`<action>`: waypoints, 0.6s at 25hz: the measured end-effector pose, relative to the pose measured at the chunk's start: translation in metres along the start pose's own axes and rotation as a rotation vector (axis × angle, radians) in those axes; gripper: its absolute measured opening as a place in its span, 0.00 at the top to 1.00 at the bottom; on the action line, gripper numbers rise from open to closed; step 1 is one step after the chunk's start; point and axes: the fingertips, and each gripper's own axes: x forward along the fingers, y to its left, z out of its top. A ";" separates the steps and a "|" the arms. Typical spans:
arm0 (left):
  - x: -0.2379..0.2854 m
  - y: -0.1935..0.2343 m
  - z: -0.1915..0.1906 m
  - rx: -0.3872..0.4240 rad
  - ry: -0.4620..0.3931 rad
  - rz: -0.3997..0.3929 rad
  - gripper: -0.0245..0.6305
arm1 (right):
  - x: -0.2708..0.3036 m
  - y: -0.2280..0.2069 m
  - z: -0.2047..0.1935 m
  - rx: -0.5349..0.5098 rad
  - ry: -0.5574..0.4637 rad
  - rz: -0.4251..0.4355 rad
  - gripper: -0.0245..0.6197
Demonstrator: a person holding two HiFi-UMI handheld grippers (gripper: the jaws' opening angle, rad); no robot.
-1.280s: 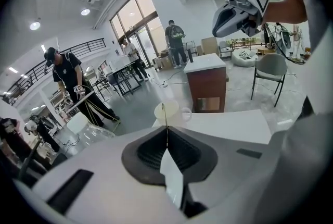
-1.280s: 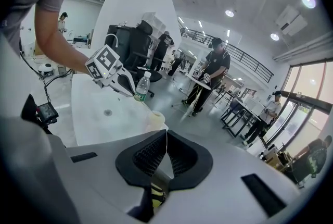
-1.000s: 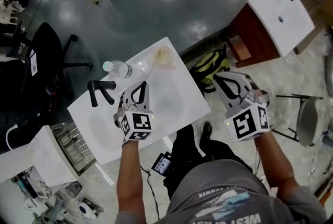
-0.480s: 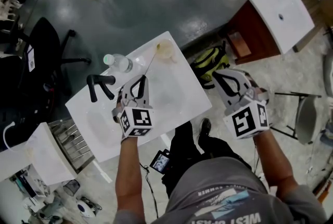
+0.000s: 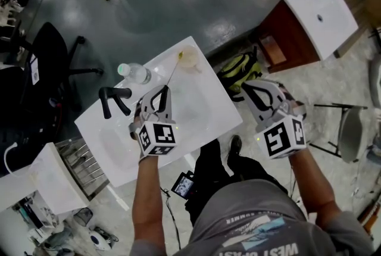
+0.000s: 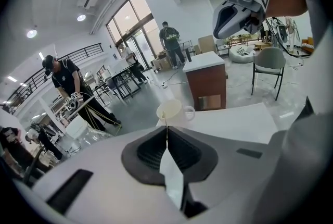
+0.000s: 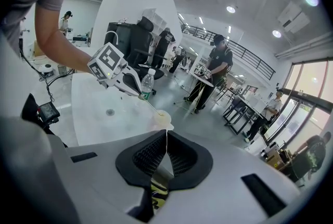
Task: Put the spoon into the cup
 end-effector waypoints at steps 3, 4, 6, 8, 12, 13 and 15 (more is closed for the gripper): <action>0.003 -0.001 0.004 0.011 -0.005 -0.002 0.95 | 0.001 -0.001 -0.004 0.005 0.006 0.001 0.91; 0.004 -0.001 0.006 0.014 -0.007 -0.002 0.95 | 0.001 -0.001 -0.005 0.006 0.008 0.003 0.91; 0.005 0.000 0.010 0.021 -0.012 -0.001 0.95 | 0.001 -0.002 -0.006 0.008 0.010 0.003 0.91; 0.005 0.001 0.014 0.028 -0.016 0.001 0.95 | 0.000 -0.004 -0.006 0.010 0.008 0.000 0.91; 0.006 0.003 0.019 0.037 -0.022 0.007 0.94 | -0.001 -0.007 -0.008 0.014 0.005 -0.006 0.91; 0.007 0.003 0.020 0.039 -0.023 0.009 0.94 | -0.001 -0.007 -0.009 0.014 0.005 -0.005 0.91; 0.006 0.003 0.023 0.043 -0.025 0.011 0.93 | -0.001 -0.008 -0.009 0.014 0.001 -0.006 0.91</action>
